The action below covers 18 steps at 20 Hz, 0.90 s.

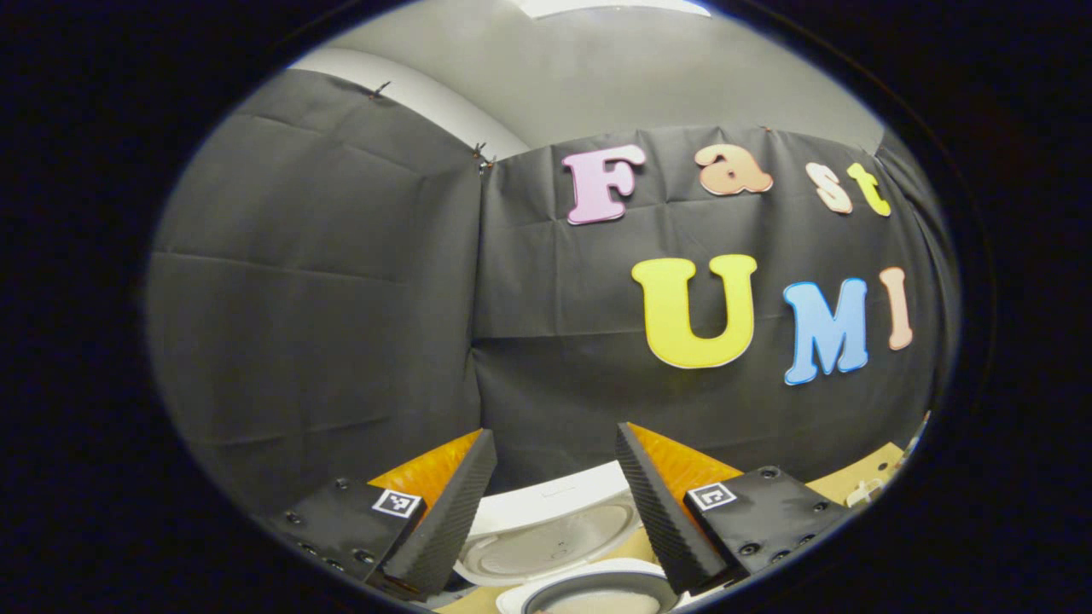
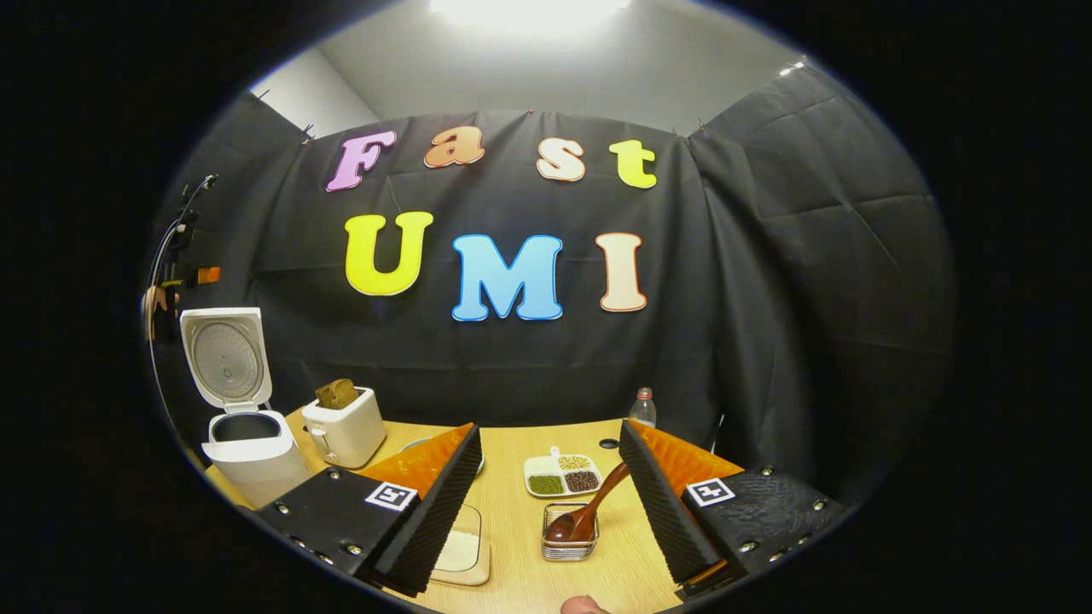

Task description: Close the left gripper, press the button to open the rice cooker; take a wooden spoon from the chopstick holder with the right hand, scoop a spoonful of rice and pour it into the rice cooker, then put the wooden spoon back into the chopstick holder.

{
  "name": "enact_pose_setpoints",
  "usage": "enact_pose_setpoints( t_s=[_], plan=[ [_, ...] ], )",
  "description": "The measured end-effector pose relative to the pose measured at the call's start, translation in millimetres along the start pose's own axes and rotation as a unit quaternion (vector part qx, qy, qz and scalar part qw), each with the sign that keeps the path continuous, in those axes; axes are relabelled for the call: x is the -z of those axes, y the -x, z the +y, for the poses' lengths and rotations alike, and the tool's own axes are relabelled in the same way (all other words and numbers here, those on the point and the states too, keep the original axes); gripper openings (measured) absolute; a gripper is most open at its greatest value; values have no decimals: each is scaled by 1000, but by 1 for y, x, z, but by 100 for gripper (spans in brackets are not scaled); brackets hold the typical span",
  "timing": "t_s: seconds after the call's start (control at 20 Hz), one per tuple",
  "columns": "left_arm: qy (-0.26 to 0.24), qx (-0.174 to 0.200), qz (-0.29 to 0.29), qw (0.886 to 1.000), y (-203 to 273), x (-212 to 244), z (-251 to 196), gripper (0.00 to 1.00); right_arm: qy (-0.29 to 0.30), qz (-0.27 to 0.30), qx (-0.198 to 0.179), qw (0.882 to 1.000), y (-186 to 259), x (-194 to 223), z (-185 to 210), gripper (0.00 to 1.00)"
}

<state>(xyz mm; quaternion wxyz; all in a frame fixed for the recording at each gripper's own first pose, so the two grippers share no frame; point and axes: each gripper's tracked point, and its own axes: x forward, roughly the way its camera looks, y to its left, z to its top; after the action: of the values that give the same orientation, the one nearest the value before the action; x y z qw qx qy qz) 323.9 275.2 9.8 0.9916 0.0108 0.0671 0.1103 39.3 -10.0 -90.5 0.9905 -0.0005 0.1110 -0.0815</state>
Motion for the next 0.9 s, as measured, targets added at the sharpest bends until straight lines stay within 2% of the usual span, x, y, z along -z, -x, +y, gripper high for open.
enact_pose_setpoints(
  t_s=[0.1, 0.15, 0.2, 0.5, 0.6, 0.75, 0.8, 0.9],
  plan=[
    [1, -7, 13, 1000, -23, 8, 8, 98, 0, 11, 6, 1000, 5, 10, 1, 99],
    [6, -7, 21, 1000, -34, 13, 9, 98, 0, 17, 8, 1000, 7, 15, 1, 95],
    [13, -6, 30, 999, -45, 18, 11, 98, 0, 22, 11, 1000, 10, 19, 1, 99],
    [43, -5, 94, 995, -80, 62, 8, 96, 4, 35, 14, 999, 20, 29, -5, 99],
    [33, -10, 114, 993, -84, 77, 7, 97, 2, 33, 14, 999, 20, 26, -8, 99],
    [21, -12, 118, 993, -82, 80, 2, 92, 0, 30, 4, 1000, 17, 22, -8, 100],
    [22, -12, 119, 993, -80, 80, 1, 97, 0, 29, -1, 1000, 15, 21, -9, 99],
    [21, -11, 119, 993, -70, 79, -3, 95, 0, 26, -13, 1000, 10, 16, -7, 99]
  ],
)
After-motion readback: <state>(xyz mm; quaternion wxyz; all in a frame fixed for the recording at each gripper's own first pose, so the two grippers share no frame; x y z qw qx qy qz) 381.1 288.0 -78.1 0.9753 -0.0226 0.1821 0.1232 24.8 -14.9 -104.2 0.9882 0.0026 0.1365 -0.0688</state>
